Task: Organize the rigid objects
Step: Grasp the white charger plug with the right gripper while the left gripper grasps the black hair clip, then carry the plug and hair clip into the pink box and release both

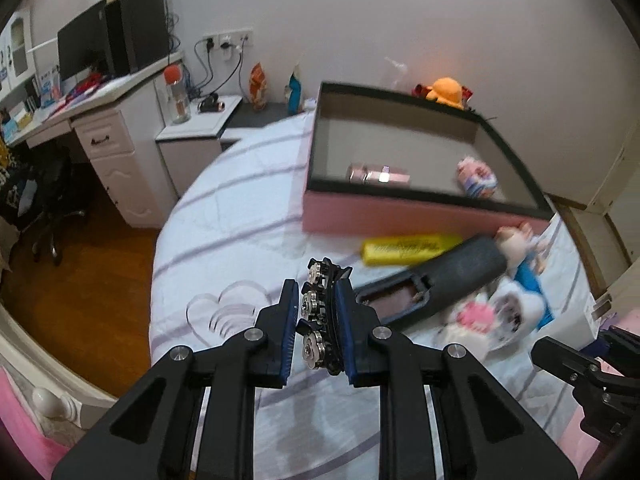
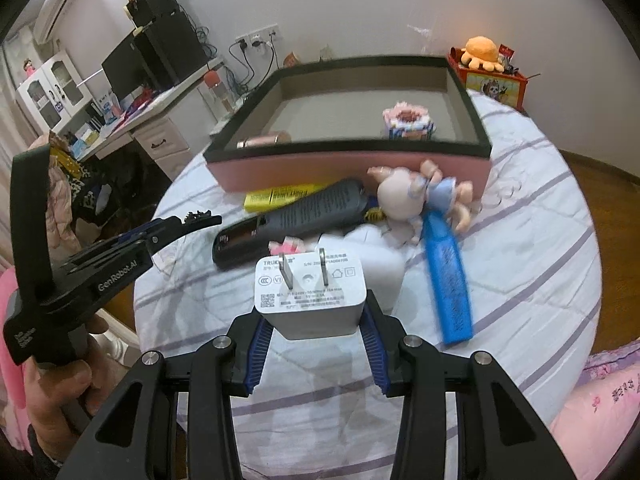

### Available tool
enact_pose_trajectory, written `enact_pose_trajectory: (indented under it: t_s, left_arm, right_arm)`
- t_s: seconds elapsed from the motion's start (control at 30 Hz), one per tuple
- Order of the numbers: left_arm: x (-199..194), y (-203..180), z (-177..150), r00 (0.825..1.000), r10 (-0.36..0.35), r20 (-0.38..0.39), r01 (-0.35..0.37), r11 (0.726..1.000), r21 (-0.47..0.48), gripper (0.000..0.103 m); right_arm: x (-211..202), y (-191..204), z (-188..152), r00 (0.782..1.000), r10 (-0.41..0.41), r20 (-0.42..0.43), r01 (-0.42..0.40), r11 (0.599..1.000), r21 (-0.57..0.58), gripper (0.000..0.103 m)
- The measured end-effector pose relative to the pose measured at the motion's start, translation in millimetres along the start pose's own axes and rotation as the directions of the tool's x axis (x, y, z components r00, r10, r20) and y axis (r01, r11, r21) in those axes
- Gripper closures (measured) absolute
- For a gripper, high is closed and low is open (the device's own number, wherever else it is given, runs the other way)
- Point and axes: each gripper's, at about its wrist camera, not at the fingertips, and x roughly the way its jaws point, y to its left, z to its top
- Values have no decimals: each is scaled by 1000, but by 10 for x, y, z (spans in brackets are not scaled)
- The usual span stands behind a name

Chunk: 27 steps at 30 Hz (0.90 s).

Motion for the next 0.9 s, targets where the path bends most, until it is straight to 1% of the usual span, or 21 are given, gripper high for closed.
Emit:
enact_pose_trajectory:
  t_s: [0.17, 0.33, 0.43, 0.53, 0.7, 0.73, 0.9]
  left_arm:
    - [-114, -104, 301, 998, -26, 54, 25, 1000, 19, 84]
    - [-117, -252, 660, 993, -57, 105, 52, 997, 49, 84]
    - [-27, -347, 894, 989, -73, 125, 65, 996, 63, 84]
    - [166, -419, 1146, 989, -86, 121, 78, 995, 68, 84]
    - [585, -554, 1486, 991, -95, 97, 87, 993, 84, 84]
    - [662, -573, 1526, 991, -98, 88, 91, 992, 86, 84]
    - [1097, -661, 1686, 994, -107, 29, 103, 990, 92, 84]
  right_arm:
    - [-123, -50, 240, 999, -4, 44, 5, 1000, -17, 60]
    - [-214, -130, 654, 994, -29, 106, 34, 998, -45, 60]
    - [-224, -188, 915, 990, -42, 135, 49, 997, -53, 60]
    - [-151, -268, 1167, 988, -55, 147, 63, 996, -56, 60]
    - [147, -454, 1568, 991, -59, 123, 65, 997, -43, 60]
    - [252, -502, 1660, 992, -65, 109, 70, 997, -40, 60]
    - [705, -687, 1907, 997, -73, 34, 74, 997, -28, 60]
